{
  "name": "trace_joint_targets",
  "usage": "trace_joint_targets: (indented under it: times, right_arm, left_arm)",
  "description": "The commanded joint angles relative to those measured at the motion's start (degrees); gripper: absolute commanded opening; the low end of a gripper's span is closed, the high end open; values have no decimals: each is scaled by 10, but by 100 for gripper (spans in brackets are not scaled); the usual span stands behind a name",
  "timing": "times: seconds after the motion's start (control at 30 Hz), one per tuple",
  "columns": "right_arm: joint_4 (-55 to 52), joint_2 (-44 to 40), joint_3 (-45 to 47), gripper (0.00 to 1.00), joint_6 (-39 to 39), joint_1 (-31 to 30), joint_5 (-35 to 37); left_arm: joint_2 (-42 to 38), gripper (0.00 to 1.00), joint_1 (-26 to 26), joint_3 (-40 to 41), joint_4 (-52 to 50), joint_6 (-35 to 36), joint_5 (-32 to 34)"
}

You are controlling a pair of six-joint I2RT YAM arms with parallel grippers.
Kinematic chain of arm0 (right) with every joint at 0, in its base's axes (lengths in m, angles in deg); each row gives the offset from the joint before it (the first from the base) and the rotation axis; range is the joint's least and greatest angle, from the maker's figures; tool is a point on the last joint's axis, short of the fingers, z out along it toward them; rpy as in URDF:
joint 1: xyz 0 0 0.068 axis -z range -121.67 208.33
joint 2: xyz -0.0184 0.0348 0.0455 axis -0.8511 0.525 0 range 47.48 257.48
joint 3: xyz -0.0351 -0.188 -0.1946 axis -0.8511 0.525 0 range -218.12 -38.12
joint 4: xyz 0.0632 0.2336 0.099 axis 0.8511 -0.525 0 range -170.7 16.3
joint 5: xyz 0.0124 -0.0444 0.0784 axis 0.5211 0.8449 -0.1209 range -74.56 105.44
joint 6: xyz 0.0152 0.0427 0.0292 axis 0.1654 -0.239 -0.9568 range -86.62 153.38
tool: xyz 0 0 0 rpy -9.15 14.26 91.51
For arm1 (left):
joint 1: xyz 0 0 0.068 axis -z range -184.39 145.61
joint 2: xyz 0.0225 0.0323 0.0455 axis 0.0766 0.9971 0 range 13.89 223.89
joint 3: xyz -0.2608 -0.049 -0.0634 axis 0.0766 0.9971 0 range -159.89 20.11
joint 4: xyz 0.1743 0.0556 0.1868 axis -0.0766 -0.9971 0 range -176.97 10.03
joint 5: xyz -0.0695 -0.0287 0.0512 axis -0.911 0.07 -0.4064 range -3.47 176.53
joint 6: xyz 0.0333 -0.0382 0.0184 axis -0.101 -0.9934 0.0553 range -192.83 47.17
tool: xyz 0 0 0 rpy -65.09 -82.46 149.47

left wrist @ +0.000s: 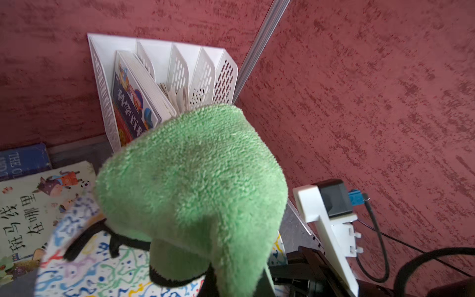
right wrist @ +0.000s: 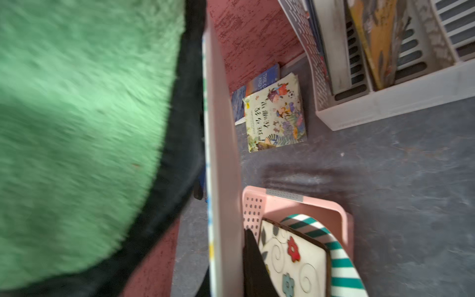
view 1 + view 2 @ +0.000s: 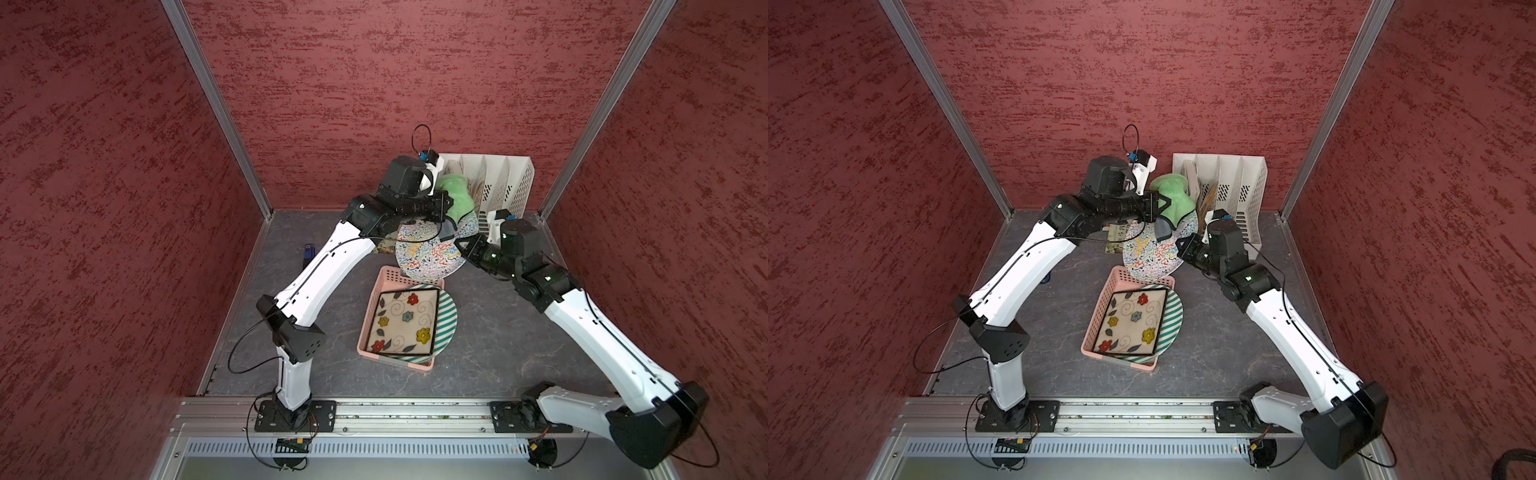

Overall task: Wipe the wet plate dry
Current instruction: Wipe the plate with towel.

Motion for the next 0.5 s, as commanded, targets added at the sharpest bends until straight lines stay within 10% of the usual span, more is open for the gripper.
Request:
trace_joint_targets:
  times: [0.0, 0.2, 0.47]
  right_arm:
    - [132, -6, -54, 0, -42, 1, -35]
    - [156, 21, -113, 0, -75, 25, -8]
    - [262, 54, -147, 0, -138, 105, -65]
  left_arm:
    - [35, 0, -3, 7, -40, -11, -59]
    - [15, 0, -6, 78, -48, -24, -83]
    - [-143, 0, -66, 379, 159, -160, -162]
